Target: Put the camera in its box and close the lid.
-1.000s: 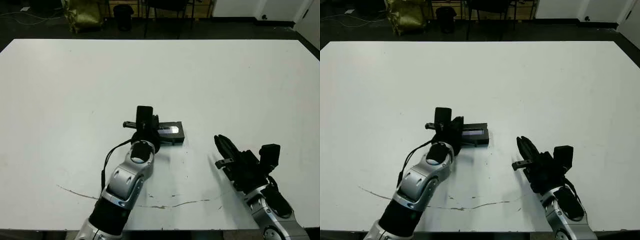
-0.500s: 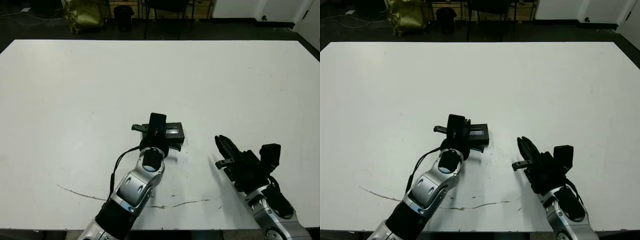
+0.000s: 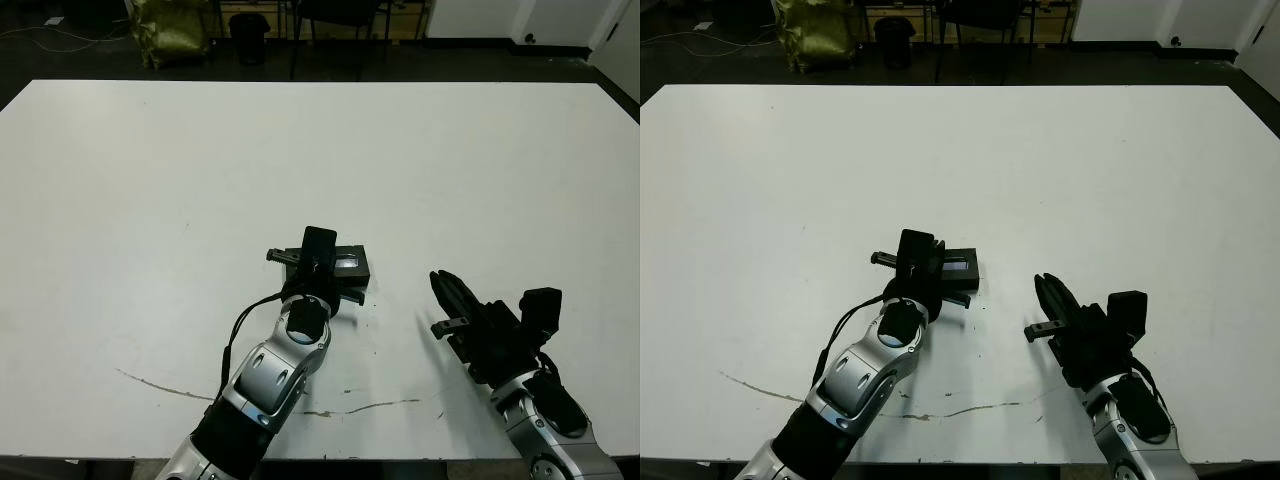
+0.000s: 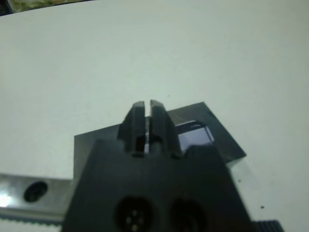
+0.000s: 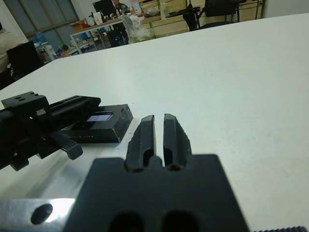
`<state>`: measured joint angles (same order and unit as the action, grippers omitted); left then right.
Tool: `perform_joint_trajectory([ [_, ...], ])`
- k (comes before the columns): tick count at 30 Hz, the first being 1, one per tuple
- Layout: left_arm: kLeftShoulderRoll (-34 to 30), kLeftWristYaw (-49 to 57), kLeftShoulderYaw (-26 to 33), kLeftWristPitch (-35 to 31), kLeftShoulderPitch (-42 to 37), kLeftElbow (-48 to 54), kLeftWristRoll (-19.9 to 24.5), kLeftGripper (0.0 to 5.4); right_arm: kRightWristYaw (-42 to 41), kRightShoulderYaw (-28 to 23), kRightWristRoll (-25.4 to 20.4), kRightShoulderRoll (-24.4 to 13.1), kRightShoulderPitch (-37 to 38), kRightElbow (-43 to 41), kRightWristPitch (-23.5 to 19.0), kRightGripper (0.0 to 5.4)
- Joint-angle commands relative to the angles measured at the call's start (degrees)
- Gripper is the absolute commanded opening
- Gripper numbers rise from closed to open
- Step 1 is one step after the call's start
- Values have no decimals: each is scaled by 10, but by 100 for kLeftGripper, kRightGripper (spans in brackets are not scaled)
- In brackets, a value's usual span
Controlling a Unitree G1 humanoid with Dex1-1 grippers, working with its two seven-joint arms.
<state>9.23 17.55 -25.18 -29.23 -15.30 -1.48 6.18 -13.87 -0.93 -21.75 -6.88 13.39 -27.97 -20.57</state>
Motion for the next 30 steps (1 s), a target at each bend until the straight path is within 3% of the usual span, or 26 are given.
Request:
perform_joint_trajectory([
  [1, 48, -24, 23, 18, 59, -21, 27, 2, -7, -3, -4, -3, 2, 13, 3, 0],
  [6, 41, -28, 45, 24, 51, 15, 39, 2, 13, -4, -3, 2, 3, 3, -16, 0],
  [15, 4, -22, 60, 57, 63, 141, 10, 2, 4, -3, -9, -1, 4, 9, -7, 0],
  [19, -16, -38, 94, 57, 96, 227, 24, 2, 8, -2, -3, 0, 4, 8, -6, 0],
  [23, -39, -58, 138, 42, 132, 311, 28, 2, -12, -4, -27, 7, 2, 26, 4, 0],
  [27, -75, -93, 182, 55, 179, 361, 28, 2, -23, 1, -25, 11, 1, 43, 25, 0],
  [30, -93, -131, 226, 79, 222, 372, 55, 2, -21, 7, -19, 12, 6, 36, 37, 0],
])
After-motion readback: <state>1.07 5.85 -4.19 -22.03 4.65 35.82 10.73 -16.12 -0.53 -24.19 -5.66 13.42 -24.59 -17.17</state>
